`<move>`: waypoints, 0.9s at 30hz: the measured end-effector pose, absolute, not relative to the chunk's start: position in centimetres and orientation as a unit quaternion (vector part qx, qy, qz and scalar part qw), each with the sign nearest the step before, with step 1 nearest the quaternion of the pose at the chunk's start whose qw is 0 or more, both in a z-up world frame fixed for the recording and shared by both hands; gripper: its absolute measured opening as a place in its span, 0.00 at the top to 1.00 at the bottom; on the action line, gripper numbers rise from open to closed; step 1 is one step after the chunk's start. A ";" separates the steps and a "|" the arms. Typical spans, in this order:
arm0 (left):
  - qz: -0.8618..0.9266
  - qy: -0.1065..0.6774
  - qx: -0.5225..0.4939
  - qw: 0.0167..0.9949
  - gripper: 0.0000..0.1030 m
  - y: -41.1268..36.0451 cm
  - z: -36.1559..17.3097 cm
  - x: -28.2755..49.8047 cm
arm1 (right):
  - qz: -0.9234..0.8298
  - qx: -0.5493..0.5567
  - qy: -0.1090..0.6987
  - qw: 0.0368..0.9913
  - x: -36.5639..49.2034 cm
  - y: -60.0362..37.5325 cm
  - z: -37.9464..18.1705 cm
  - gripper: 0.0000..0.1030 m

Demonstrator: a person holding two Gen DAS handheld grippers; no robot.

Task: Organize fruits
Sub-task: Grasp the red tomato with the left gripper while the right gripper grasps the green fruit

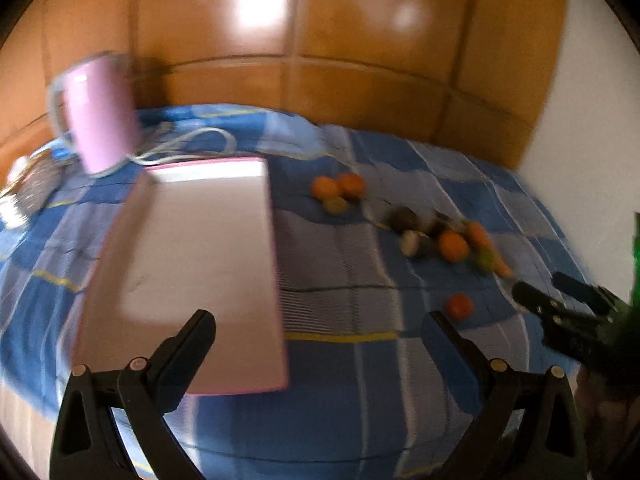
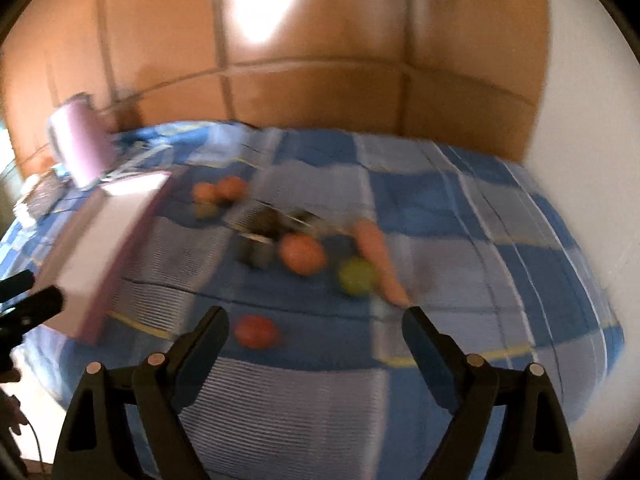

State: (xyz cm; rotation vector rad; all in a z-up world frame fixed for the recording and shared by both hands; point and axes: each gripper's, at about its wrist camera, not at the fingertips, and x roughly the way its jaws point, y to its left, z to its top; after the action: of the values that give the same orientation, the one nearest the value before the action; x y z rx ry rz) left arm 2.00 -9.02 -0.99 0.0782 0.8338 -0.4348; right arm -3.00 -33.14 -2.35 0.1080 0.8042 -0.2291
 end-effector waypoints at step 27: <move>-0.280 0.435 0.077 0.852 0.35 -21.8 -6.9 3.3 | -0.114 0.096 0.420 0.895 -1.3 -38.4 -6.0 0.64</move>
State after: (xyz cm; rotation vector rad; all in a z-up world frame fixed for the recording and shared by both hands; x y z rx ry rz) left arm 3.28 -21.77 -6.88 0.1619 0.9156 -0.5903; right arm -1.29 -38.45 -5.97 0.1986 0.8699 -0.2354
